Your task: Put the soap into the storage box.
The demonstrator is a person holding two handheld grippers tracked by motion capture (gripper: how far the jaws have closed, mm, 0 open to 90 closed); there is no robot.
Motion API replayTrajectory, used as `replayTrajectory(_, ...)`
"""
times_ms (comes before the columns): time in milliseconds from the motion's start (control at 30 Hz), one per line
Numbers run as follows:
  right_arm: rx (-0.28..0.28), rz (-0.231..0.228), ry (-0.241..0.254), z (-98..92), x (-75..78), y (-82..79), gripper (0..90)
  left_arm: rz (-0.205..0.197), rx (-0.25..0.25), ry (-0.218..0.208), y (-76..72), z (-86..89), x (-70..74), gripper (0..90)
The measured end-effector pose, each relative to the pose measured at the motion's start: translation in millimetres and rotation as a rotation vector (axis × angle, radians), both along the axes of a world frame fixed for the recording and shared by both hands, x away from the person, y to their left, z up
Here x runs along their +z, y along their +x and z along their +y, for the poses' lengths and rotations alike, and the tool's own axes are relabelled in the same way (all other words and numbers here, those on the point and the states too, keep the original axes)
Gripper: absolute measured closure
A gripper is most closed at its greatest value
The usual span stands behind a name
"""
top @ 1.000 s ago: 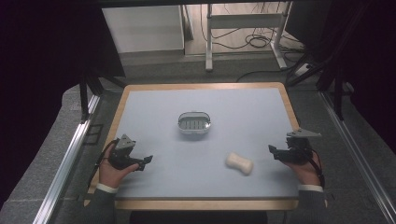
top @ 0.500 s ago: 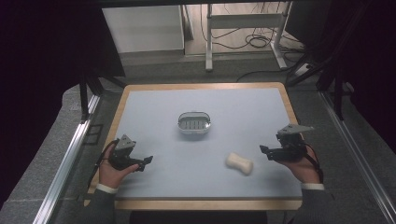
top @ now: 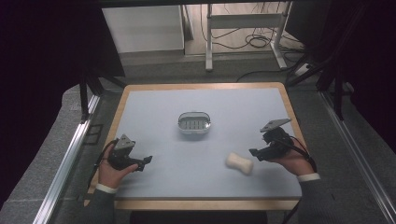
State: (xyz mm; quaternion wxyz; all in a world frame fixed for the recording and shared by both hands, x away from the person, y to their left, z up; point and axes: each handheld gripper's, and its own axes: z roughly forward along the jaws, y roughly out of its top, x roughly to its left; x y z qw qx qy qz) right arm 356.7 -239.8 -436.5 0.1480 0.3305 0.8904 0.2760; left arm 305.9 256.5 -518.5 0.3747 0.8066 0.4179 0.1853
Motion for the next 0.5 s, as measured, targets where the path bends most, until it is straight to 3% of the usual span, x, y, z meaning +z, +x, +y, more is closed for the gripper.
replayTrajectory(100,0.028,0.019,-0.051,14.9,-1.7,2.3,19.6,-0.002,0.001,-0.001,-0.5,0.4,0.5,5.9)
replayTrajectory(233,0.045,0.044,-0.076,23.6,-6.2,5.0,19.7,-0.006,0.0,-0.008,-1.3,0.3,0.9,5.9)
replayTrajectory(400,0.072,0.119,-0.136,37.2,-20.6,11.9,20.9,-0.009,0.004,-0.009,-0.8,2.3,1.6,5.9)
replayTrajectory(500,0.083,0.152,-0.138,41.6,-25.7,15.4,20.9,-0.008,0.001,-0.009,-0.8,2.1,1.6,6.0)
